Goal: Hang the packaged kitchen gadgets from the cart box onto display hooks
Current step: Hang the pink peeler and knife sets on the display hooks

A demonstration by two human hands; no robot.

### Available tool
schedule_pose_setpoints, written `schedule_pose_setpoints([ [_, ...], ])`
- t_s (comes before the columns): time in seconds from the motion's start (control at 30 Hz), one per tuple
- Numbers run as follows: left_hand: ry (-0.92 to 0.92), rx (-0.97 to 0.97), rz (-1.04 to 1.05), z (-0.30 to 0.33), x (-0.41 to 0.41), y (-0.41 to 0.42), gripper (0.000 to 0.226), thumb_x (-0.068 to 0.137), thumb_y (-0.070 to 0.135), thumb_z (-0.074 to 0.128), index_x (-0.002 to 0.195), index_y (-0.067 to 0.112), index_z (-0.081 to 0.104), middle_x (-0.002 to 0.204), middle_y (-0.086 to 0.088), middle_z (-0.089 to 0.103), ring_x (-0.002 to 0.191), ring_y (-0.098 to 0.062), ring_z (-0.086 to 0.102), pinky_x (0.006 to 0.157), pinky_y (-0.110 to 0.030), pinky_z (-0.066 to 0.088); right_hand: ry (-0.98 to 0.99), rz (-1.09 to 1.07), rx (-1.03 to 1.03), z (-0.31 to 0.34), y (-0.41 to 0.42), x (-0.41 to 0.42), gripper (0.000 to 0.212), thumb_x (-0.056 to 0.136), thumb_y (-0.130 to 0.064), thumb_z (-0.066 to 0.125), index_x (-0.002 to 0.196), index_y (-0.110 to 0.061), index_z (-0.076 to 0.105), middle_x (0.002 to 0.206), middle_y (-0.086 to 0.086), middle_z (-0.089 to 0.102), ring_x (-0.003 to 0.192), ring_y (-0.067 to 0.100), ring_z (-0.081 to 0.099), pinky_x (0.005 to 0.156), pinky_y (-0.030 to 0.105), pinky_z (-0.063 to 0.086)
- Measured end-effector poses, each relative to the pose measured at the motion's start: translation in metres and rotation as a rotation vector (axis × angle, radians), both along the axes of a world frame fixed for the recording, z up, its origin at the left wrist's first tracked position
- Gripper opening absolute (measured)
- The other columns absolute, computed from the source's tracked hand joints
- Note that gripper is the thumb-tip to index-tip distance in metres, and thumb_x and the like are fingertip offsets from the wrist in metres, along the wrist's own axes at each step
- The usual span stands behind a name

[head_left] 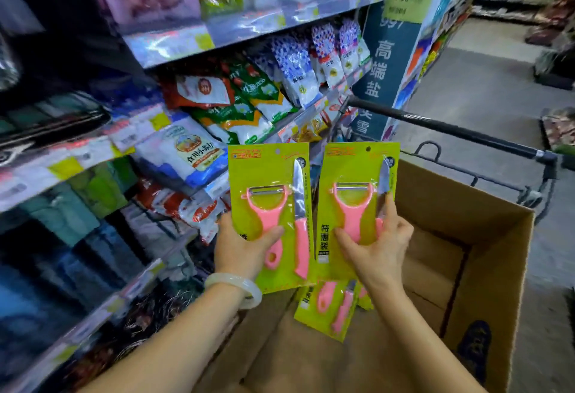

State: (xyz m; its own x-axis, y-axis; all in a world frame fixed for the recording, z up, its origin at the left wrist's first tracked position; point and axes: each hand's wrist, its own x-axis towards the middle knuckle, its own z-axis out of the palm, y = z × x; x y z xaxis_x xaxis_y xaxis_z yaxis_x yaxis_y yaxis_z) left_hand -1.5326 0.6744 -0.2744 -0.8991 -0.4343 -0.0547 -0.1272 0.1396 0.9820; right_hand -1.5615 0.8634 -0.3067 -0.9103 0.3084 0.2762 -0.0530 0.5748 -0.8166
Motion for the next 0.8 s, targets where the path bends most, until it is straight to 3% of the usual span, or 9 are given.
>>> schedule_pose_setpoints([
  [0.13, 0.054, 0.030, 0.177, 0.025, 0.046, -0.060, 0.052, 0.064, 0.017, 0.083, 0.105, 0.011, 0.051, 0.100, -0.004, 0.064, 0.097, -0.024, 0.059, 0.093, -0.039, 0.045, 0.102, 0.143, 0.031, 0.025, -0.069, 0.020, 0.100, 0.062, -0.030, 0.085, 0.145, -0.021, 0.029, 0.119, 0.014, 0.036, 0.110, 0.025, 0.042, 0.100, 0.033, 0.035],
  [0.23, 0.120, 0.026, 0.319, 0.043, 0.098, -0.111, 0.039, 0.066, 0.011, 0.082, 0.090, 0.018, 0.052, 0.086, 0.004, 0.062, 0.088, -0.020, 0.058, 0.085, -0.033, 0.045, 0.145, 0.281, 0.032, 0.042, -0.130, 0.050, 0.100, 0.061, -0.031, 0.086, 0.144, -0.025, 0.030, 0.119, 0.019, 0.038, 0.112, 0.033, 0.044, 0.102, 0.038, 0.036],
  [0.3, 0.148, 0.036, 0.405, 0.052, 0.140, -0.148, 0.038, 0.066, 0.013, 0.082, 0.086, 0.025, 0.052, 0.088, 0.003, 0.063, 0.087, -0.022, 0.060, 0.085, -0.037, 0.047, 0.157, 0.393, 0.028, 0.057, -0.172, 0.080, 0.099, 0.062, -0.033, 0.084, 0.140, -0.035, 0.024, 0.121, 0.020, 0.036, 0.113, 0.034, 0.042, 0.100, 0.038, 0.035],
  [0.4, 0.199, 0.062, 0.546, 0.063, 0.218, -0.201, 0.054, 0.063, 0.024, 0.084, 0.107, 0.015, 0.055, 0.105, -0.005, 0.065, 0.099, -0.027, 0.061, 0.092, -0.045, 0.047, 0.219, 0.553, 0.037, 0.076, -0.232, 0.136, 0.100, 0.062, -0.038, 0.083, 0.140, -0.037, 0.021, 0.120, 0.021, 0.036, 0.112, 0.036, 0.041, 0.098, 0.045, 0.038],
  [0.47, 0.231, 0.056, 0.650, 0.070, 0.275, -0.231, 0.049, 0.064, 0.021, 0.084, 0.103, 0.015, 0.054, 0.100, -0.004, 0.064, 0.095, -0.025, 0.060, 0.087, -0.040, 0.048, 0.213, 0.645, 0.034, 0.088, -0.271, 0.180, 0.101, 0.060, -0.042, 0.082, 0.141, -0.035, 0.022, 0.122, 0.020, 0.035, 0.112, 0.035, 0.041, 0.097, 0.043, 0.037],
  [0.6, 0.284, -0.038, 0.821, 0.090, 0.401, -0.282, 0.036, 0.067, 0.010, 0.081, 0.083, 0.019, 0.050, 0.077, -0.001, 0.055, 0.071, -0.020, 0.052, 0.061, -0.025, 0.042, 0.230, 0.843, 0.009, 0.105, -0.347, 0.278, 0.099, 0.063, -0.038, 0.082, 0.141, -0.041, 0.021, 0.124, 0.017, 0.033, 0.114, 0.035, 0.040, 0.099, 0.044, 0.039],
  [0.73, 0.301, -0.127, 0.990, 0.107, 0.523, -0.315, 0.037, 0.069, 0.006, 0.079, 0.078, 0.022, 0.047, 0.073, 0.000, 0.055, 0.065, -0.017, 0.052, 0.054, -0.014, 0.043, 0.287, 1.028, -0.049, 0.112, -0.415, 0.377, 0.099, 0.061, -0.036, 0.084, 0.142, -0.036, 0.027, 0.119, 0.013, 0.032, 0.110, 0.031, 0.040, 0.096, 0.033, 0.035],
  [0.8, 0.294, -0.168, 1.074, 0.114, 0.579, -0.327, 0.035, 0.068, 0.008, 0.081, 0.080, 0.021, 0.051, 0.076, -0.005, 0.059, 0.069, -0.021, 0.055, 0.059, -0.019, 0.047, 0.299, 1.115, -0.074, 0.118, -0.446, 0.425, 0.100, 0.060, -0.037, 0.084, 0.143, -0.034, 0.028, 0.116, 0.010, 0.030, 0.110, 0.030, 0.040, 0.094, 0.030, 0.032],
])
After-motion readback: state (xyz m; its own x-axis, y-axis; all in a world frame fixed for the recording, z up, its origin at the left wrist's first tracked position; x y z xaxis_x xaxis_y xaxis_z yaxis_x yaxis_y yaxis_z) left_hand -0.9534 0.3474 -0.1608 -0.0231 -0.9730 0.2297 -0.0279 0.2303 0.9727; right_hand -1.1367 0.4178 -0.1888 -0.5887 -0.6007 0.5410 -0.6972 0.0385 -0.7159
